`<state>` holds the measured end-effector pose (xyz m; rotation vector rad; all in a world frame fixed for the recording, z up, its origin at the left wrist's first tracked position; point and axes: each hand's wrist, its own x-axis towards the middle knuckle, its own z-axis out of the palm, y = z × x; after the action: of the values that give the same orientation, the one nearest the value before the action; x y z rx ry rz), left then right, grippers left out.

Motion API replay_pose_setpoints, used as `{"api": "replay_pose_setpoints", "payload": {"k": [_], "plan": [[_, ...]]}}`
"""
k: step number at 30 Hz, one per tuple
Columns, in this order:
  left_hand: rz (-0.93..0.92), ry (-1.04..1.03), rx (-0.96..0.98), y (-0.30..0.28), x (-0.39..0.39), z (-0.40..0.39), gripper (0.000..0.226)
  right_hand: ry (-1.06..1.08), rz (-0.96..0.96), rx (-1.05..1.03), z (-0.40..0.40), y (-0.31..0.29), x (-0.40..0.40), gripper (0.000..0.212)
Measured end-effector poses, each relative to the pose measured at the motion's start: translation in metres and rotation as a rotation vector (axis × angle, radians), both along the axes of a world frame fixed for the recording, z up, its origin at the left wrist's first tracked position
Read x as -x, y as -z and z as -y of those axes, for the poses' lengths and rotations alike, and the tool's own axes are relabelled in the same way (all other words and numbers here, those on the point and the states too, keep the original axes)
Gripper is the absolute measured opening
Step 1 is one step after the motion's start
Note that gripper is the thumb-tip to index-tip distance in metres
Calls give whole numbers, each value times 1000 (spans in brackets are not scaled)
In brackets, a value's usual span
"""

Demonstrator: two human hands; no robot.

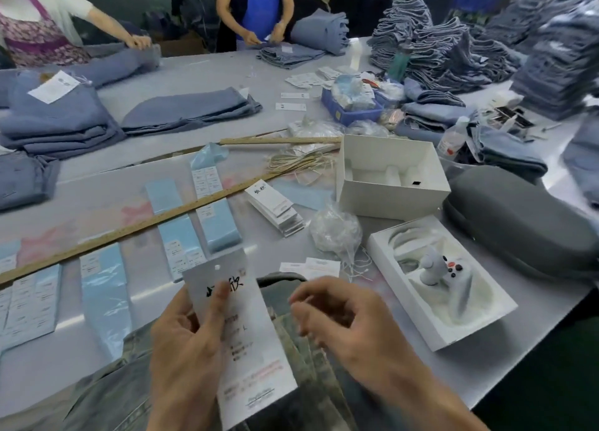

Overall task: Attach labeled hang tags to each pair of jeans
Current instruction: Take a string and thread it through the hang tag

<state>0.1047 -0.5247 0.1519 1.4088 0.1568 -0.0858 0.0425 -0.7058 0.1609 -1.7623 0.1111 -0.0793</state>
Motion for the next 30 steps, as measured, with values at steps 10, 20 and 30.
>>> {"api": "replay_pose_setpoints", "payload": {"k": [10,20,30], "plan": [[-54,255,-174,18,-35,16,19,682,-483,456,162,220,-71,10],[-114,287,-134,48,-48,33,12,527,-597,722,163,243,-84,14],[-47,274,-128,43,-46,30,11,464,-120,-319,119,94,-56,11]]}}
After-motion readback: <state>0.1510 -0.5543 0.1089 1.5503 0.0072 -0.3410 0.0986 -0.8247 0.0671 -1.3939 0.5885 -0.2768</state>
